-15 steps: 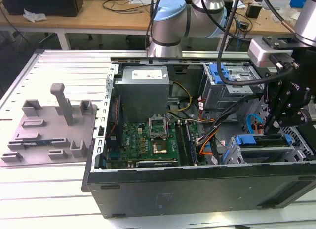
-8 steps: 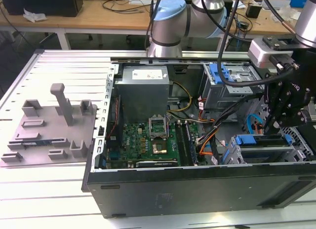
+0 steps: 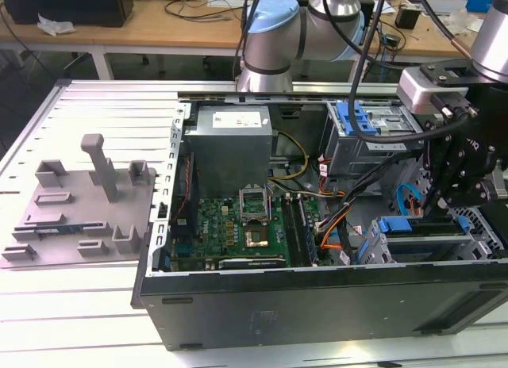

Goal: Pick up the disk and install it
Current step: 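Insert the second disk wire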

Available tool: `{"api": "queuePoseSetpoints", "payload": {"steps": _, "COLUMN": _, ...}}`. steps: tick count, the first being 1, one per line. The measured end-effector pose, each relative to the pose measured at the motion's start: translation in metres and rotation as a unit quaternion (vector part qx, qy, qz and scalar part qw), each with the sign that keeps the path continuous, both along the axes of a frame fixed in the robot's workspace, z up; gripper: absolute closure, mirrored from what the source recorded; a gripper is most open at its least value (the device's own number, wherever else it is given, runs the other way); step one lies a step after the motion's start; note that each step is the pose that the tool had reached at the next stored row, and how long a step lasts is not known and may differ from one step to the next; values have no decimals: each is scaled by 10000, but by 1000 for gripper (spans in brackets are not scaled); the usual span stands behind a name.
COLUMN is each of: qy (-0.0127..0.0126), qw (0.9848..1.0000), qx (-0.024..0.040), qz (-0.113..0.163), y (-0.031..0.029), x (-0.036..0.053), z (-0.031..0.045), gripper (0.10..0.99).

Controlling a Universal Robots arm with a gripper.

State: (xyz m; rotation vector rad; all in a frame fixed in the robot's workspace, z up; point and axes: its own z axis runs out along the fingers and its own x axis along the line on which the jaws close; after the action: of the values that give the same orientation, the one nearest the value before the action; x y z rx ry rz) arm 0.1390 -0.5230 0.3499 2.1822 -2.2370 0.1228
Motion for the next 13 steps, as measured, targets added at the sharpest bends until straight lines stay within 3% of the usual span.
{"api": "queuePoseSetpoints", "payload": {"steps": 13, "qy": 0, "qw": 10000, "qx": -1, "qz": 0, "y": 2, "x": 13, "z": -64, "gripper": 925}}
